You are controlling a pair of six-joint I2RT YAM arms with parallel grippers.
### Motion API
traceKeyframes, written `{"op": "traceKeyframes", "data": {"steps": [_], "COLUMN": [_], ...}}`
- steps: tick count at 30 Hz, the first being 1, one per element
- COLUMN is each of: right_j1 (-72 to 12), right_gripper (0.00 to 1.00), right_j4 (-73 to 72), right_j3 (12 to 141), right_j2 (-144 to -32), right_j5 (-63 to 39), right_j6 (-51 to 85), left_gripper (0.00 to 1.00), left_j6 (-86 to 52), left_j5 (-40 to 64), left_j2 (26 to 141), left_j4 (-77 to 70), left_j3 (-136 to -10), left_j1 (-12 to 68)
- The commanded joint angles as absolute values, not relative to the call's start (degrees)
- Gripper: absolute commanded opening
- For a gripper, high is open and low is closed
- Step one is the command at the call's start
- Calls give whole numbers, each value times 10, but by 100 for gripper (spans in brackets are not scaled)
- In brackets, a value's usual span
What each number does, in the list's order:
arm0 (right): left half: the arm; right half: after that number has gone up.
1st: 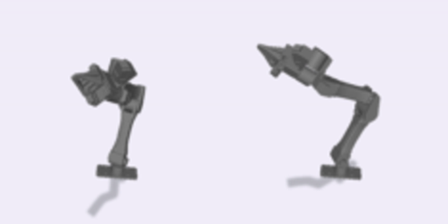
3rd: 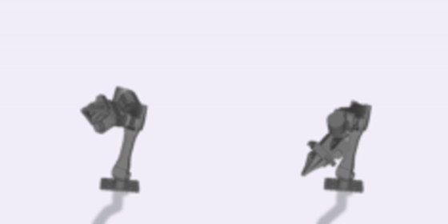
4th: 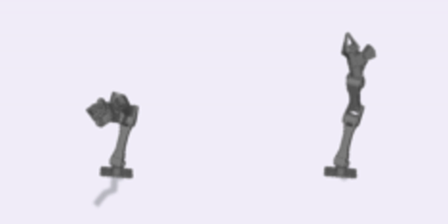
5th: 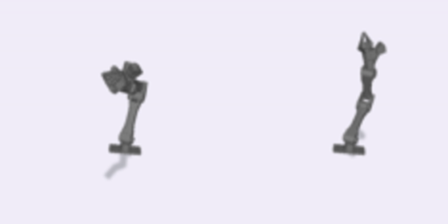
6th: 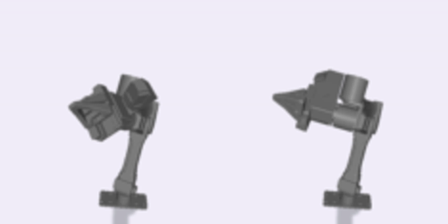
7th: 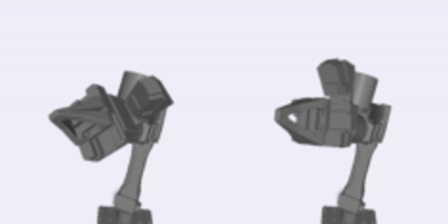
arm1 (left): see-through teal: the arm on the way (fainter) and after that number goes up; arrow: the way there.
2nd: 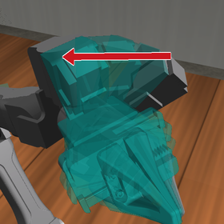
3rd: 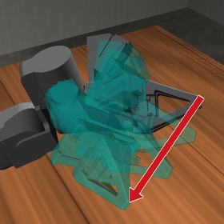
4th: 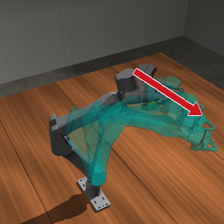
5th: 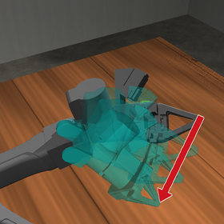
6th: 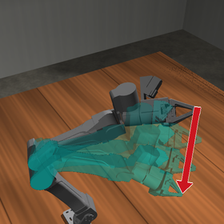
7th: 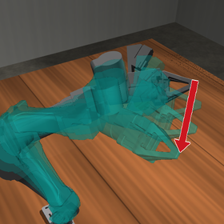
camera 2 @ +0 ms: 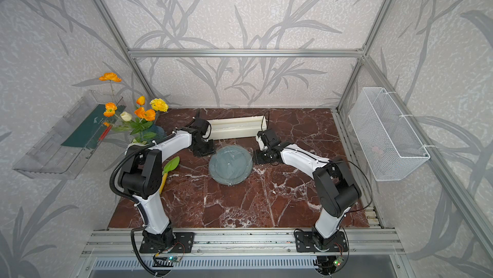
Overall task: Wrap the plate with plastic wrap
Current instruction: Cover the plate with plastic wrap.
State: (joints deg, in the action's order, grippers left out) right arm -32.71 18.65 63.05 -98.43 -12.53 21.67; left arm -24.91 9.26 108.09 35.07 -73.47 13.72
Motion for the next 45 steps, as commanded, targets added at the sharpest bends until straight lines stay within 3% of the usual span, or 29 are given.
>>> {"op": "traceKeyframes", "data": {"steps": [1, 12, 19, 27, 35, 45], "right_j1": [-344, -421, -430, -438, -439, -438], "right_gripper": [48, 48, 32, 30, 0, 0], "right_j4": [157, 275, 283, 294, 308, 335], "right_j3": [623, 737, 751, 760, 766, 773], "right_j2": [-998, -1086, -1107, -1122, -1128, -1106], "right_j5": [-140, 9, 36, 46, 64, 156], "right_j6": [260, 241, 243, 244, 245, 237], "left_gripper": [50, 47, 45, 43, 40, 38], "left_j6": [-265, -299, -305, -306, -322, -332], "left_j5": [101, 121, 123, 121, 118, 110], "left_j2": [1072, 1063, 1064, 1066, 1049, 1023], "left_j4": [343, 304, 298, 301, 296, 289], "left_j3": [-718, -674, -660, -665, -640, -603], "left_j1": [136, 145, 156, 161, 170, 173]}}
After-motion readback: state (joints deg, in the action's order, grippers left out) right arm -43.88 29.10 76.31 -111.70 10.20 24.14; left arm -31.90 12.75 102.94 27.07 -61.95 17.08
